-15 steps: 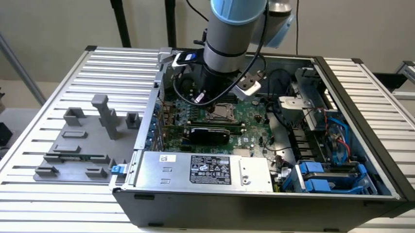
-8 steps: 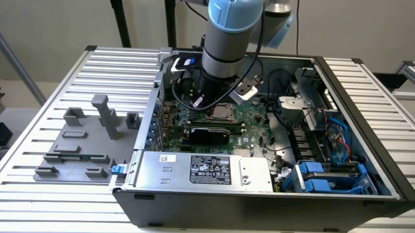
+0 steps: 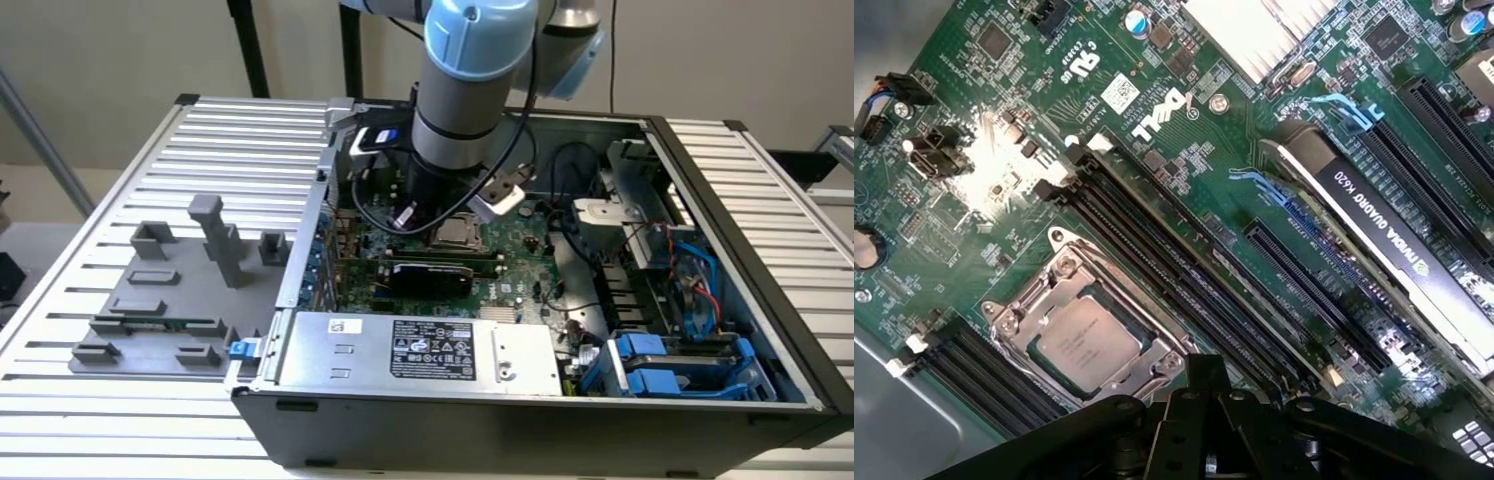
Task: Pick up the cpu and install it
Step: 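Install the second cpu locking lever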
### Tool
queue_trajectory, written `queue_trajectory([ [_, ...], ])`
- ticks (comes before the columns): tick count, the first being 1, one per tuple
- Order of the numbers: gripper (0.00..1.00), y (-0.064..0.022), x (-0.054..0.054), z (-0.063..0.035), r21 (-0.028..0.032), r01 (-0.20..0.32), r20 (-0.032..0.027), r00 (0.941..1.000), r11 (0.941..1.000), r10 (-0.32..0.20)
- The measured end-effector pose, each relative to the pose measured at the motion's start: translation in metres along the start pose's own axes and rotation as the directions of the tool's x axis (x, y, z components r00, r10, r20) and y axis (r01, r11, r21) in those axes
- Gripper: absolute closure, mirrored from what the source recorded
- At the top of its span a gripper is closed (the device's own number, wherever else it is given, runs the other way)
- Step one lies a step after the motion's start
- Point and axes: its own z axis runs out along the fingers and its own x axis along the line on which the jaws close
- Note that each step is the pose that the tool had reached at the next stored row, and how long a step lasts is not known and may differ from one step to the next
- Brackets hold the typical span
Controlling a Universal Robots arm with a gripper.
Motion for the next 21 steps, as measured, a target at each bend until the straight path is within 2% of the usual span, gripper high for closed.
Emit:
queue_trajectory([
  [4,0.89,-0.0005,-0.001,0.0038,0.0032,-0.002,0.0064,1.0000,1.0000,0.002],
  [7,0.89,-0.0008,-0.001,0.0072,0.0038,-0.002,0.0087,1.0000,1.0000,0.002],
  [14,0.89,-0.0017,-0.001,0.0143,0.0051,-0.003,0.0115,0.9999,1.0000,0.003],
  [21,0.89,-0.0032,0.000,0.0170,0.0063,-0.003,0.0124,0.9999,1.0000,0.003],
])
